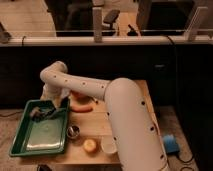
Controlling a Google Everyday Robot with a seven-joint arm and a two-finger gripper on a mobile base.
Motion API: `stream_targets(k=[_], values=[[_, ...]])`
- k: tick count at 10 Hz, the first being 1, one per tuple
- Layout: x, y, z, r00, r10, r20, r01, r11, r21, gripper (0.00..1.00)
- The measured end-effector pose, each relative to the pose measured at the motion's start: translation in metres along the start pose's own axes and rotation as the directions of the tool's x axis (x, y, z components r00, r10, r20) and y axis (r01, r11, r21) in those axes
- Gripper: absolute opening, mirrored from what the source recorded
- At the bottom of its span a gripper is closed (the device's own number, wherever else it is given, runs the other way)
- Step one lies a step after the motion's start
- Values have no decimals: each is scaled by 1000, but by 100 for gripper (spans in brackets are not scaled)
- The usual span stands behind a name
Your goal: Place brush in tray
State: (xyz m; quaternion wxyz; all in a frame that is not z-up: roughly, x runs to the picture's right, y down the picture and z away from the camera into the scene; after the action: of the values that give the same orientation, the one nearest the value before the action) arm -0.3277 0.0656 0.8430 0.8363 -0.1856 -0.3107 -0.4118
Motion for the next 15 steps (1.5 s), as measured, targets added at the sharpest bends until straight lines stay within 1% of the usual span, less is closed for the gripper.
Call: stream_targets(k=[5, 11, 15], values=[[-2, 3, -1, 1000, 1, 2, -1, 1000, 10, 80], [-7, 6, -6, 999, -36, 13, 36, 999, 6, 80], [-6, 7, -6, 999, -35, 13, 35, 999, 5, 80]])
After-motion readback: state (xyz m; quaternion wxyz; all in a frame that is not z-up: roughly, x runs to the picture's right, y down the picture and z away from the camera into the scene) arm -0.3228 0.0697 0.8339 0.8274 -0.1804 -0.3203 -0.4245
